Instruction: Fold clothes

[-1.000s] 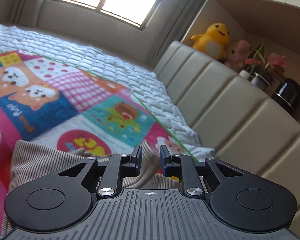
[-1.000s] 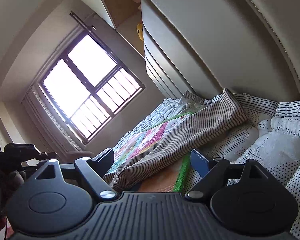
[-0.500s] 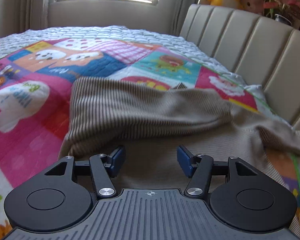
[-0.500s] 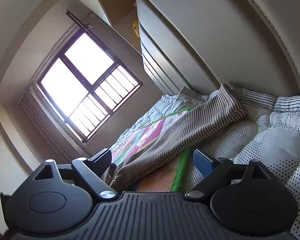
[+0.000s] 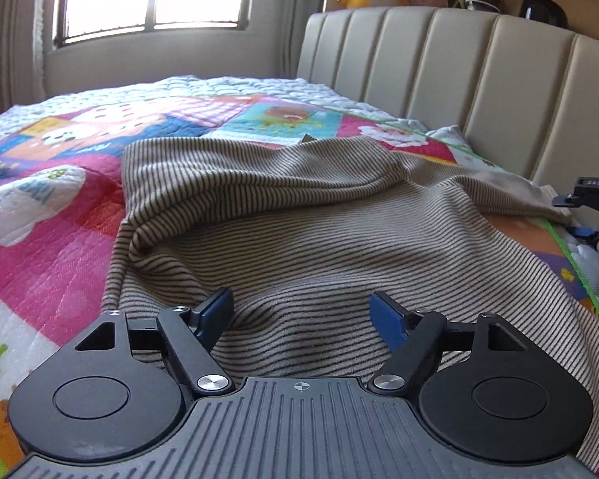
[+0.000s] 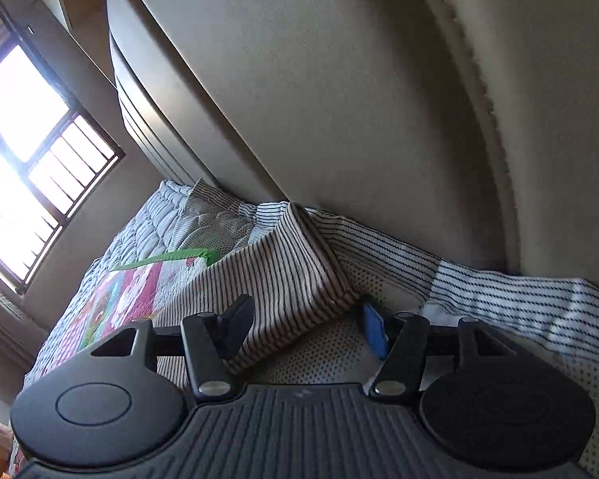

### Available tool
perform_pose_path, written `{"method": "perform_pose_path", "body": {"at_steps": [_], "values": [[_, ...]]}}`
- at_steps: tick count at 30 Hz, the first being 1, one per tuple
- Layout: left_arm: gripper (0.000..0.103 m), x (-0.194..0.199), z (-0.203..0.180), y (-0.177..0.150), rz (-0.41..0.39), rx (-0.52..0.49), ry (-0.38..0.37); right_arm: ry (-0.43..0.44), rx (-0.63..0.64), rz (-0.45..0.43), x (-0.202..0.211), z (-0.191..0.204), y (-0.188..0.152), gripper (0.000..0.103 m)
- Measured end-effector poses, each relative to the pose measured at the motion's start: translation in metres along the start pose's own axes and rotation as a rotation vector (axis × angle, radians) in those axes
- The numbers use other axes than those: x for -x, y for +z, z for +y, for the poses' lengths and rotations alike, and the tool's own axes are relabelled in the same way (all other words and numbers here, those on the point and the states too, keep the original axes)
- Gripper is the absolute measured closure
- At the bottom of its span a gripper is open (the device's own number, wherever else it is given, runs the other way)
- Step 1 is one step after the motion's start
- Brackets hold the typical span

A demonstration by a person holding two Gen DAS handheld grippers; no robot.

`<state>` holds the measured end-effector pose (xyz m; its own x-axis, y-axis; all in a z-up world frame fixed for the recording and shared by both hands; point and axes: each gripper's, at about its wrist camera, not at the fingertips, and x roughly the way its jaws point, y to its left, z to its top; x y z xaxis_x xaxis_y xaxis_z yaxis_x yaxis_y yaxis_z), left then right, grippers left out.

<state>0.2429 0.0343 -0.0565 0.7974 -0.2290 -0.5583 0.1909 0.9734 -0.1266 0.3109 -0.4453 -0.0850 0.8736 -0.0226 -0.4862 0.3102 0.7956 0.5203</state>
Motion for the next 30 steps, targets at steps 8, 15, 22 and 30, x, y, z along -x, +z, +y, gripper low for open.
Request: {"method": "perform_pose_path", "body": {"at_steps": [8,15,22,30], "values": [[0.007,-0.004,0.003,0.003,0.005,0.017,-0.027,-0.041,0.155,-0.018,-0.010,0.041,0.023,0.091],[0.000,-0.009,0.013,0.002,0.027,0.052,-0.084,0.028,0.455,-0.124,0.027,0.128,0.041,0.093],[0.000,0.000,0.046,-0.002,-0.033,0.233,-0.204,0.185,0.652,-0.188,0.063,0.253,0.035,0.094],[0.000,0.006,0.064,-0.004,-0.064,0.335,-0.268,0.385,0.834,-0.132,0.081,0.372,-0.015,0.094]]}}
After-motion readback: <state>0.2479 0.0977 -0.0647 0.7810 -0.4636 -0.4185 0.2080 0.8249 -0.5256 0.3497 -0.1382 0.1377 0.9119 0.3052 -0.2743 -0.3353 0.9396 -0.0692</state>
